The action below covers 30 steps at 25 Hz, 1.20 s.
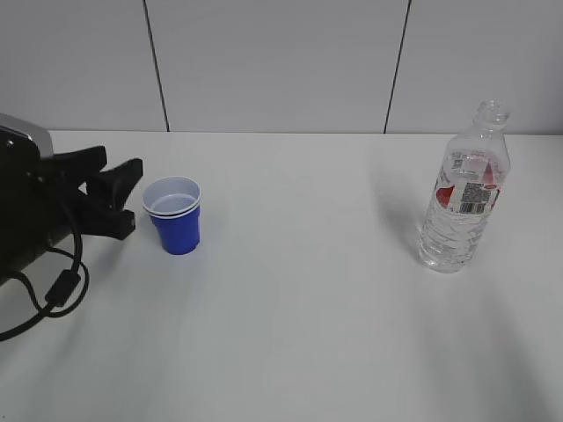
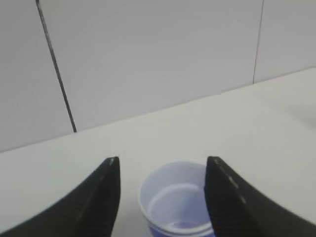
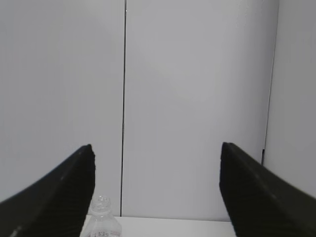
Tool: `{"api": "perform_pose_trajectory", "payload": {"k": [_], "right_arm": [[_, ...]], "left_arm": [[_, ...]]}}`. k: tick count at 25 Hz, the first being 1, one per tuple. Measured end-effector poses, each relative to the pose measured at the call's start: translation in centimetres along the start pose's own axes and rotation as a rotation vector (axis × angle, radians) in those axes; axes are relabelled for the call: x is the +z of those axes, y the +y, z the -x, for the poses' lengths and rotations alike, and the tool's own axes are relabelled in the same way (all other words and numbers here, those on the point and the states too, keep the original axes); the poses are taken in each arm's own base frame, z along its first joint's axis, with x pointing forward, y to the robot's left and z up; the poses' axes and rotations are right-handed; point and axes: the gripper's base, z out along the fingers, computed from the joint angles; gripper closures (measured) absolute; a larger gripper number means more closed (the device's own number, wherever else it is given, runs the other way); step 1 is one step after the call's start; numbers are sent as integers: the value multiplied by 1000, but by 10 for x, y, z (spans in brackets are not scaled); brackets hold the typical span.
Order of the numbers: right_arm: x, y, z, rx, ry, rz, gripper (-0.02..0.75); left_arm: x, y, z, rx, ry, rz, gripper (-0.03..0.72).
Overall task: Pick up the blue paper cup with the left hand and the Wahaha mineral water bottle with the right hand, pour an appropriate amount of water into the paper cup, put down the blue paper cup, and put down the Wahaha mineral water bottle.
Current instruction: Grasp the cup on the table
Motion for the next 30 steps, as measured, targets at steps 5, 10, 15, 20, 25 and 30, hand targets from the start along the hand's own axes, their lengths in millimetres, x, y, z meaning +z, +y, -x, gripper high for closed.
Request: {"api": "perform_pose_trajectory", "payload": {"k": [5, 10, 15, 20, 25, 30], "right_arm": [[0, 0, 0, -2, -1, 0, 151], [0, 0, 0, -2, -1, 0, 150], [0, 0, 0, -3, -1, 0, 150], [0, 0, 0, 14, -1, 3, 150], [0, 0, 0, 23, -1, 4, 150], [0, 0, 0, 23, -1, 4, 151]], "left_arm": [[4, -2, -28, 1, 94, -18, 146], [5, -3, -36, -1, 121, -21, 87], [6, -4, -35, 2, 116, -32, 86], [6, -5, -35, 5, 116, -41, 97], [6, -7, -47, 10, 154, -64, 100], [7, -9, -68, 7, 223, -74, 101]]}}
